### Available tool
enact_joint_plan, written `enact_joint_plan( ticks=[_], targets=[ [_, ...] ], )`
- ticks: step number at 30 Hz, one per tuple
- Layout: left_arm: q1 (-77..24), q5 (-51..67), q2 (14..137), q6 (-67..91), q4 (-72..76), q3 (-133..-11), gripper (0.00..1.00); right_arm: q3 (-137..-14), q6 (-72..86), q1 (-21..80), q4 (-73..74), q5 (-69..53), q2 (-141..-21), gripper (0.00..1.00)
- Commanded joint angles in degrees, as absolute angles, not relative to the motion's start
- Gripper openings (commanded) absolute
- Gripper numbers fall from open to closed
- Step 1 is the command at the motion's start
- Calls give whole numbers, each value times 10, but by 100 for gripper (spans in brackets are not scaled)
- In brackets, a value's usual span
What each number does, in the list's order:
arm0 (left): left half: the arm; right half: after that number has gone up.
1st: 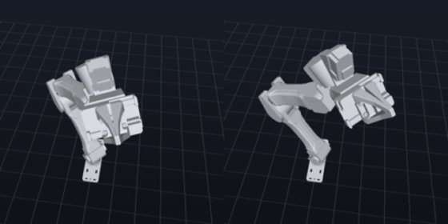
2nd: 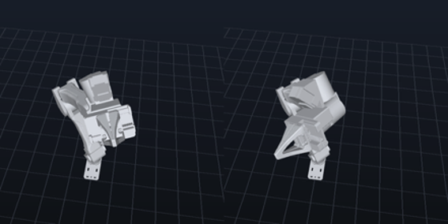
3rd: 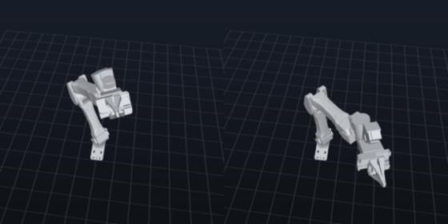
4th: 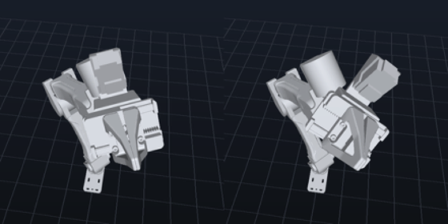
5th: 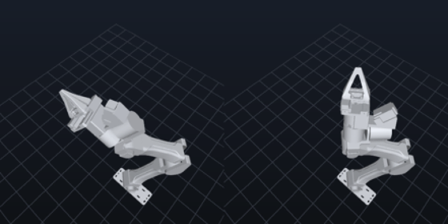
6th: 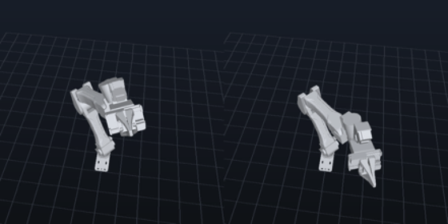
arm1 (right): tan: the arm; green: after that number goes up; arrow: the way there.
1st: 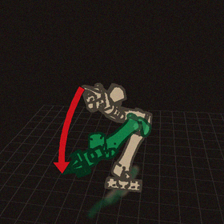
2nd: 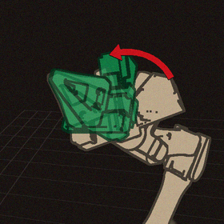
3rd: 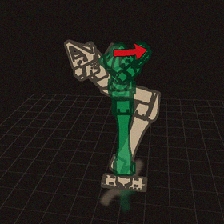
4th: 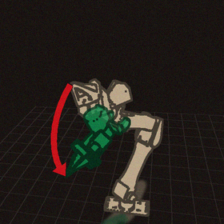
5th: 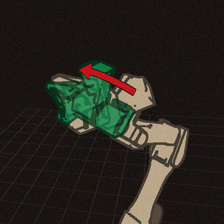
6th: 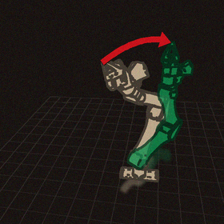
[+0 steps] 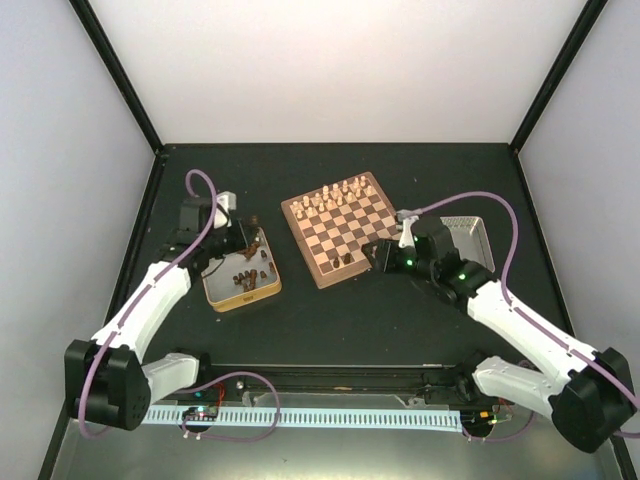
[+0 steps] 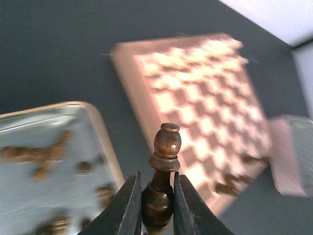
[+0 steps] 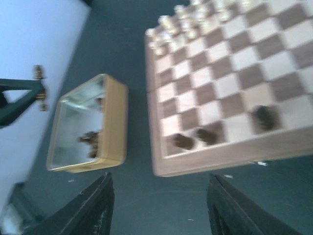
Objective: Set up the chess pieces on the board
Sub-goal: Pick up the chess piece from the storage box.
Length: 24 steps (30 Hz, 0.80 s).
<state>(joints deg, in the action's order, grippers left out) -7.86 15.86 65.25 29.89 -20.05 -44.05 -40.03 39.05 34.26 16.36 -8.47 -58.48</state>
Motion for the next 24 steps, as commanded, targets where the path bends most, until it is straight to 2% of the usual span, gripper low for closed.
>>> enact_joint_plan(
  ticks=[1,5,10,17,19,22,24],
  targets=[
    [-133,351,634,241,-109,-443,9,-459,365,341,98,-247,-622,55],
    [-177,432,646,222,-67,-451,8,-514,382,341,92,-336,-677,58],
    [-217,536,662,214,-1,-444,8,-565,398,341,101,-389,-724,58],
    [-256,551,693,181,-12,-466,7,-608,384,347,122,-451,-757,57],
    [-259,556,696,177,-15,-470,7,-609,385,348,128,-449,-761,53],
    [-262,558,697,174,-16,-470,7,-609,388,349,140,-448,-771,42],
    [-264,558,698,173,-16,-469,7,-611,386,349,150,-447,-778,39]
  ],
)
